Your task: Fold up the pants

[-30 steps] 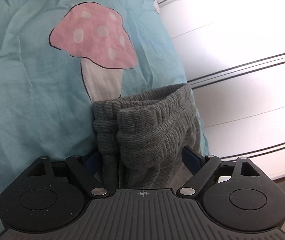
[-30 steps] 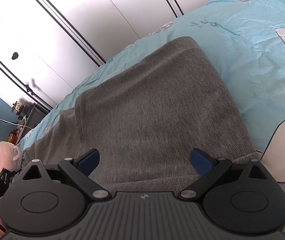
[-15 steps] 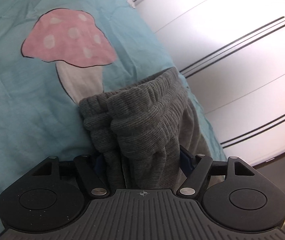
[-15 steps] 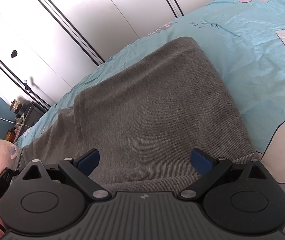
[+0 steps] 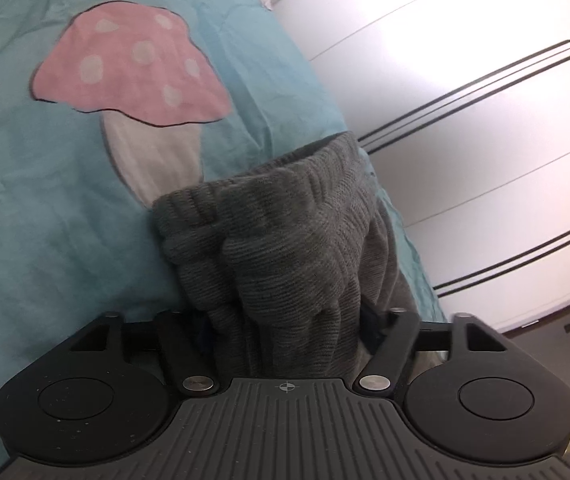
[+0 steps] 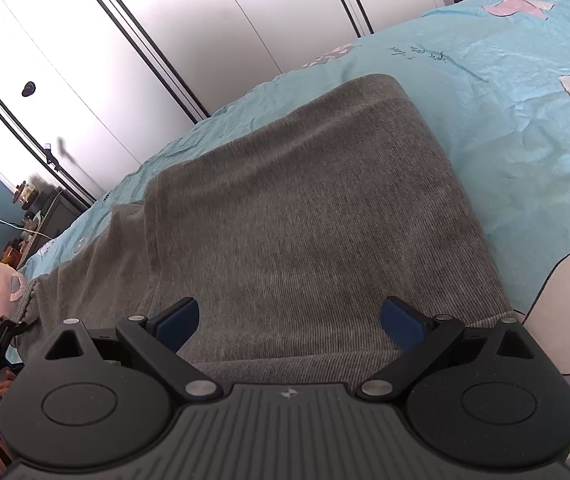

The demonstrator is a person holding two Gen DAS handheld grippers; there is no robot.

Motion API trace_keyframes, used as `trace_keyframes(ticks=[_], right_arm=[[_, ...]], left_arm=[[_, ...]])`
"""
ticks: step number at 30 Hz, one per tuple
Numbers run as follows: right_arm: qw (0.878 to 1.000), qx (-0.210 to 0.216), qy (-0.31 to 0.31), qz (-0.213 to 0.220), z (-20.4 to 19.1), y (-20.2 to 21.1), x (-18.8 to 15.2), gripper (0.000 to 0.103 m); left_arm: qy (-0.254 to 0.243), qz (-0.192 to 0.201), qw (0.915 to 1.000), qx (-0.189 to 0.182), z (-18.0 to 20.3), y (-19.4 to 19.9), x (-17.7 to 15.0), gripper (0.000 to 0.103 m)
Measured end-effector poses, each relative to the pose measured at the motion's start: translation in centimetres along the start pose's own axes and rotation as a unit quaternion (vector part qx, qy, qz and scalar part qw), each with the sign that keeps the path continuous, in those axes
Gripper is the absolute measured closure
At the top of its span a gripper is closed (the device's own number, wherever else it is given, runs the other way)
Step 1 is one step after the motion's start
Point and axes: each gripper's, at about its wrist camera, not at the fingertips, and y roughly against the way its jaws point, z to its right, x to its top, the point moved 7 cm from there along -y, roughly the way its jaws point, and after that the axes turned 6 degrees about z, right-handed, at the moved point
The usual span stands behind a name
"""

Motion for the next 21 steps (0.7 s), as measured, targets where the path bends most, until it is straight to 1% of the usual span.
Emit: trace_keyframes(ticks=[1, 3, 5, 6, 7, 8, 10, 12, 14, 15, 21], right_arm=[[1.000, 0.000, -0.002, 0.000, 0.1, 0.0, 0.0, 0.005], [1.000, 0.003, -0.012, 0.001, 0.2, 0.0, 0.1, 0.005], [1.000, 0.008, -0.020, 0.001, 0.4, 0.1, 0.2, 0.005], [1.000, 0.009, -0.022, 0.000, 0.5, 0.1, 0.2, 0.005], [1.000, 0.010, -0.023, -0.001, 0.5, 0.2, 0.2, 0.005], [1.000, 0.009, -0.022, -0.001, 0.4, 0.2, 0.1, 0.005], [1.000, 0.005, -0.011, 0.000, 0.1, 0.2, 0.0, 0.005], [1.000, 0.000, 0.002, -0.001, -0.1, 0.1, -0.1, 0.005], [1.000, -0.002, 0.007, -0.004, -0.2, 0.1, -0.1, 0.005], [1.000, -0.002, 0.005, -0.004, -0.1, 0.1, -0.1, 0.005], [1.000, 0.008, -0.009, -0.007, 0.2, 0.2, 0.0, 0.005]], left_arm=[[0.000, 0.000, 1.0000, 0.000, 0.3, -0.4, 0.0, 0.021], [-0.011, 0.001, 0.9999, 0.005, 0.7, -0.6, -0.1, 0.020], [-0.034, 0.004, 0.9993, 0.015, 1.0, -0.6, -0.3, 0.031], [-0.041, 0.003, 0.9988, 0.026, 0.9, -0.6, -0.3, 0.044], [-0.035, 0.002, 0.9990, 0.029, 0.7, -0.4, -0.3, 0.050], [-0.019, 0.001, 0.9995, 0.025, 0.5, -0.3, -0.1, 0.052], [-0.004, -0.001, 0.9998, 0.018, 0.3, -0.3, 0.1, 0.062], [-0.016, 0.004, 0.9998, 0.013, 0.8, 0.0, 0.1, 0.066], [-0.030, 0.011, 0.9994, 0.010, 1.3, 0.2, 0.1, 0.066], [-0.029, 0.011, 0.9994, 0.010, 1.4, 0.1, 0.0, 0.066], [-0.003, 0.001, 0.9999, 0.014, 0.5, -1.0, 0.1, 0.064]])
